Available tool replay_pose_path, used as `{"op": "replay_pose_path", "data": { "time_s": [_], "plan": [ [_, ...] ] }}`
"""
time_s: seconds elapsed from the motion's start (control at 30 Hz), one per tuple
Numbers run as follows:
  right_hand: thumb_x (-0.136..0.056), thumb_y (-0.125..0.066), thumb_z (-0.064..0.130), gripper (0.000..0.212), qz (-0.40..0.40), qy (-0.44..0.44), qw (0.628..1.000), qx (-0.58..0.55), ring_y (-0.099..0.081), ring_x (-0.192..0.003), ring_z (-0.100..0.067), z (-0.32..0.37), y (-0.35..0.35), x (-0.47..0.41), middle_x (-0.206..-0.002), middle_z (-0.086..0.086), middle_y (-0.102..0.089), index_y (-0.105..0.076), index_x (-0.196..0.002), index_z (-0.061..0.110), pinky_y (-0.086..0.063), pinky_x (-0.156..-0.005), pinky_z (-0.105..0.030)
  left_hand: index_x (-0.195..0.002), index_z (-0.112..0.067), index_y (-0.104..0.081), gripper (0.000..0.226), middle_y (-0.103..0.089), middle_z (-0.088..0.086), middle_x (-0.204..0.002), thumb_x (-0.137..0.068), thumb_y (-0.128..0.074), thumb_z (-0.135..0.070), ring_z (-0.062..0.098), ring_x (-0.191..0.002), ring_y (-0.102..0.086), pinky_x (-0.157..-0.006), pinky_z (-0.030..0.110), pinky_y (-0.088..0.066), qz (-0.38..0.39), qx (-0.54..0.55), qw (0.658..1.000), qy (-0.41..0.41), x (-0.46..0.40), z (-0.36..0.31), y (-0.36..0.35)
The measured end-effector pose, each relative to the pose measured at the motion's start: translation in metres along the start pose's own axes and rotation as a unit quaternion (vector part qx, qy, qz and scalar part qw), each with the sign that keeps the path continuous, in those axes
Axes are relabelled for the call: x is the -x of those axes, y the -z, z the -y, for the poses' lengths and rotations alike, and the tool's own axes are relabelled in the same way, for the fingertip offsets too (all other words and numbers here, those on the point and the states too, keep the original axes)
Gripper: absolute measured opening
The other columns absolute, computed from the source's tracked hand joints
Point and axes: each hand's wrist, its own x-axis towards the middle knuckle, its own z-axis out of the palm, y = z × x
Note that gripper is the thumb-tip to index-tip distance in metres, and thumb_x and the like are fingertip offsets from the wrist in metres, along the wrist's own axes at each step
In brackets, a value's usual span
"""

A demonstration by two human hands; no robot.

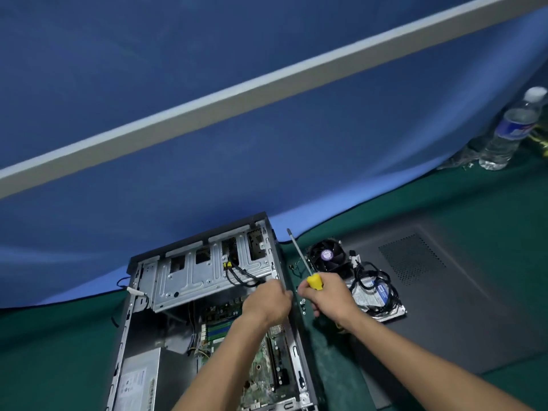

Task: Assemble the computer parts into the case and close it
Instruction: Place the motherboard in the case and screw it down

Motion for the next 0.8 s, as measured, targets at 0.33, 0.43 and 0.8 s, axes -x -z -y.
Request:
{"op": "replay_pose_path", "data": {
  "time_s": [0.33,0.43,0.8],
  "plan": [
    [-0.086,-0.066,0.006,0.009,0.070,0.089,0.992,-0.048,-0.043,-0.037,-0.008,0.064,-0.012,0.022,-0.048,0.002,-0.055,-0.060,-0.080,0.005,-0.038,-0.040,-0.021,-0.062,-0.011,-0.046,0.043,-0.039,0.002,-0.045,-0.102,-0.031,-0.016,0.008,-0.031,-0.027,-0.034,0.015,-0.017,-0.013,0.297,0.955,-0.008,0.029,0.000,0.042],
    [-0.088,-0.062,0.017,0.013,0.047,0.077,0.996,0.004,-0.049,-0.046,-0.013,0.068,-0.019,0.018,-0.055,0.003,-0.054,-0.052,-0.083,0.013,-0.042,-0.051,-0.026,-0.064,-0.013,-0.049,0.040,-0.043,-0.001,-0.048,-0.102,-0.038,-0.022,0.010,-0.036,-0.031,-0.036,0.016,-0.019,-0.039,0.377,0.925,-0.014,0.033,0.010,0.049],
    [-0.089,-0.054,0.055,0.044,0.108,0.195,0.931,0.288,-0.052,-0.120,-0.014,0.082,-0.023,0.026,-0.133,0.012,-0.056,-0.048,-0.132,0.047,-0.042,-0.098,-0.037,-0.091,-0.001,-0.058,0.023,-0.061,0.015,-0.106,-0.100,-0.039,-0.011,0.025,-0.091,-0.061,-0.087,0.037,-0.047,-0.168,0.803,0.566,0.078,0.041,0.057,0.090]
  ]
}}
